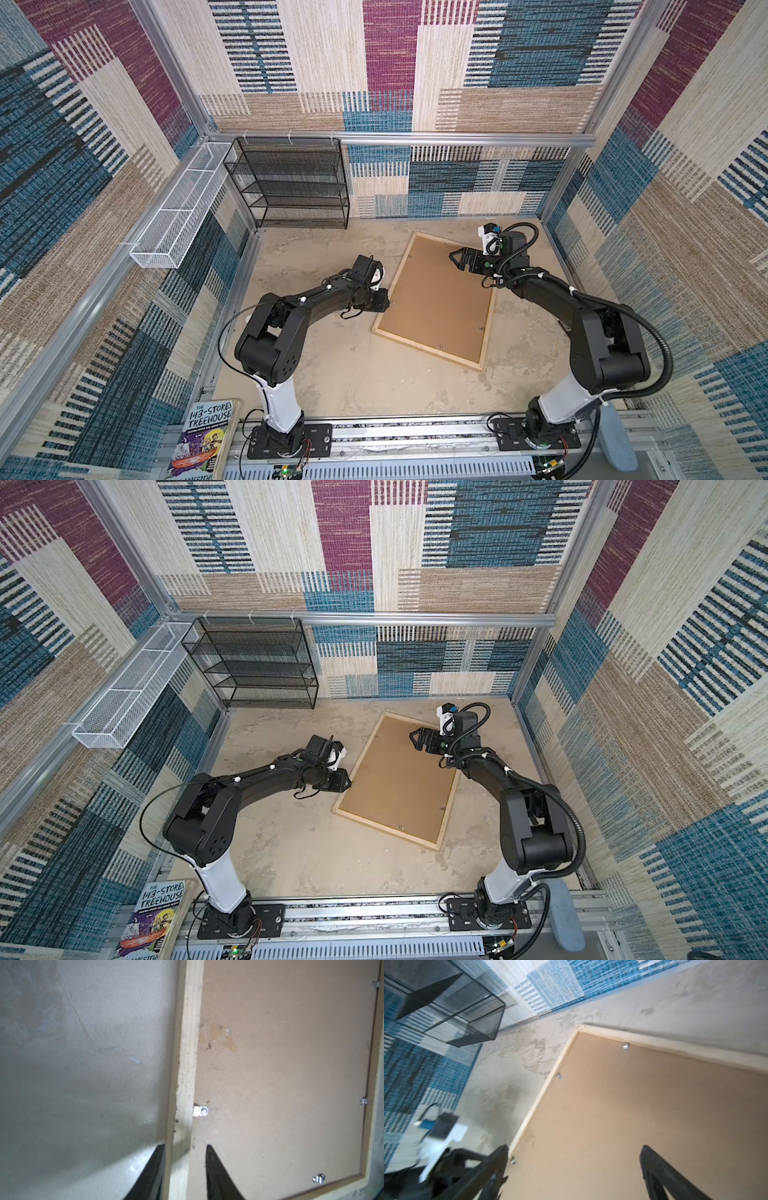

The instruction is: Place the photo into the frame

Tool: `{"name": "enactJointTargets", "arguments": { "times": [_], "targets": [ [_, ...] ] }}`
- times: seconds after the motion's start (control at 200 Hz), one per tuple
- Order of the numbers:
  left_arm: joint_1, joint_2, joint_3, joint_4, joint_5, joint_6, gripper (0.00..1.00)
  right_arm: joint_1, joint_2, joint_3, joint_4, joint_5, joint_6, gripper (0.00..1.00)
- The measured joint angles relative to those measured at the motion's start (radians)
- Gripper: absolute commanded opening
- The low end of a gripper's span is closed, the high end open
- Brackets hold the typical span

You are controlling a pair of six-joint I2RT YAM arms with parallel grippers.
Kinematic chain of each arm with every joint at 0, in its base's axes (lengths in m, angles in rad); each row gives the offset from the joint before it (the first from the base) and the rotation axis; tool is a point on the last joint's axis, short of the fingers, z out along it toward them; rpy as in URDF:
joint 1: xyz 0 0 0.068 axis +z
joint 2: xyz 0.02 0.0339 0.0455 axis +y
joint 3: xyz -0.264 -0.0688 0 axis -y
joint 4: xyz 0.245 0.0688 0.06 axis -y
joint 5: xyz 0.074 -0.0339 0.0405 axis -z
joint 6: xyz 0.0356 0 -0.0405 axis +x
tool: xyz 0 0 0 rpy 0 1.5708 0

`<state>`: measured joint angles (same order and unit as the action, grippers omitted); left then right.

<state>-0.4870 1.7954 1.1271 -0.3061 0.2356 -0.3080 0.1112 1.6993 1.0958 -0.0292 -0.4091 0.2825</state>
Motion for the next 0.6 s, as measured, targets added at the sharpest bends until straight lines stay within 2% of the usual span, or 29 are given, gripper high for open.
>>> {"name": "enactJointTargets", "arguments": {
  "times": [0.175,0.315,0.466,0.596],
  "targets": [
    [-0.007,-0.130,-0.080,-0.017,-0.024,-0.022,0.39,-0.017,0.238,0.234,-0.108,0.114,-0.130,1.00],
    [-0.063,-0.260,-0.218,-0.019,-0.025,-0.079,0.38,-0.023,0.356,0.362,-0.167,0.187,-0.214,1.00],
    [-0.160,-0.371,-0.347,-0.023,-0.050,-0.158,0.37,-0.041,0.430,0.470,-0.206,0.197,-0.288,1.00],
    [-0.203,-0.394,-0.397,-0.024,-0.074,-0.216,0.37,-0.066,0.500,0.560,-0.241,0.173,-0.351,1.00]
  ]
}}
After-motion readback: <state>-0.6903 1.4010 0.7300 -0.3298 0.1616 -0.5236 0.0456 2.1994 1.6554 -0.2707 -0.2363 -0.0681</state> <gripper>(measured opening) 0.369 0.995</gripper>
